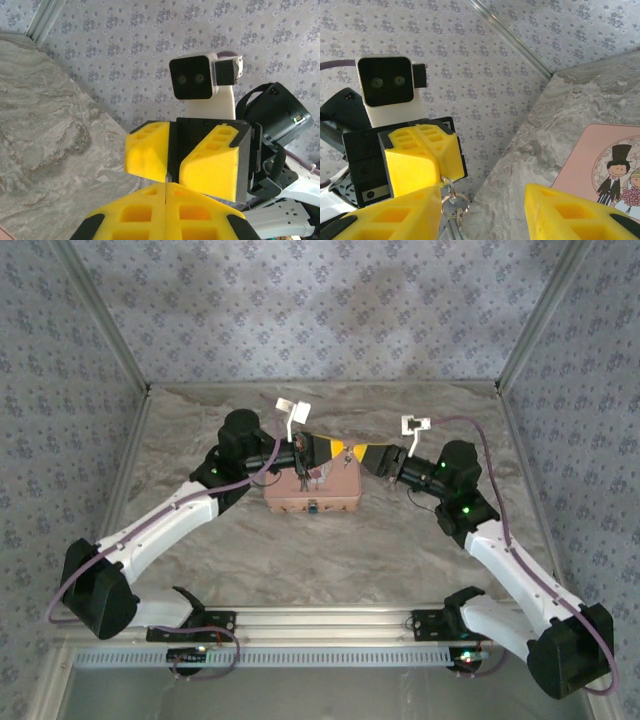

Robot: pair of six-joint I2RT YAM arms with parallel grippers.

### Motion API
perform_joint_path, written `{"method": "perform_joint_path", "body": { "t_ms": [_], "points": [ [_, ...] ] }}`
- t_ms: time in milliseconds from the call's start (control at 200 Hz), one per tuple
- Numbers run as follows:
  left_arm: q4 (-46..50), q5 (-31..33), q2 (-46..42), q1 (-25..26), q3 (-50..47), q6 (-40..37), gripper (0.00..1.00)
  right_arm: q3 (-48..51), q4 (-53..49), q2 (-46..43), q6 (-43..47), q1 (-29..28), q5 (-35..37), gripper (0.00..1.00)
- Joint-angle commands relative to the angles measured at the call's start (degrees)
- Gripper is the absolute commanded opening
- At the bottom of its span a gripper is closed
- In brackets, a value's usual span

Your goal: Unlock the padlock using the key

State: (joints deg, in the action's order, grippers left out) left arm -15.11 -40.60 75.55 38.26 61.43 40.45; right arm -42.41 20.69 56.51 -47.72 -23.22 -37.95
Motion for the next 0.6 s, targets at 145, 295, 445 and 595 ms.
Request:
{"method": "perform_joint_path", "body": {
  "t_ms": [145,295,445,595],
  "points": [
    [2.46,-2.82,0.73,0.32,1.93,-1.77,0.0,-3.01,-0.58,0.51,2.24,-1.62,-3.65,0.5],
    [2.48,-2.65,0.61,0.5,1.96,-1.77,0.0,-3.72,-1.08,1.4,3.07,-2.83,-4.39,0.43],
    [2.11,-2.64,0.28,0.48,1.85,-1.87,0.0,-4.08,-2.04,2.02,3.59,-3.06,-4.79,0.36],
    [2.58,-2.47,-0.1,0.45,2.01,-2.32,0.0,-3.99,-2.92,2.02,4.03,-2.99,-4.68,0.31]
  ]
}}
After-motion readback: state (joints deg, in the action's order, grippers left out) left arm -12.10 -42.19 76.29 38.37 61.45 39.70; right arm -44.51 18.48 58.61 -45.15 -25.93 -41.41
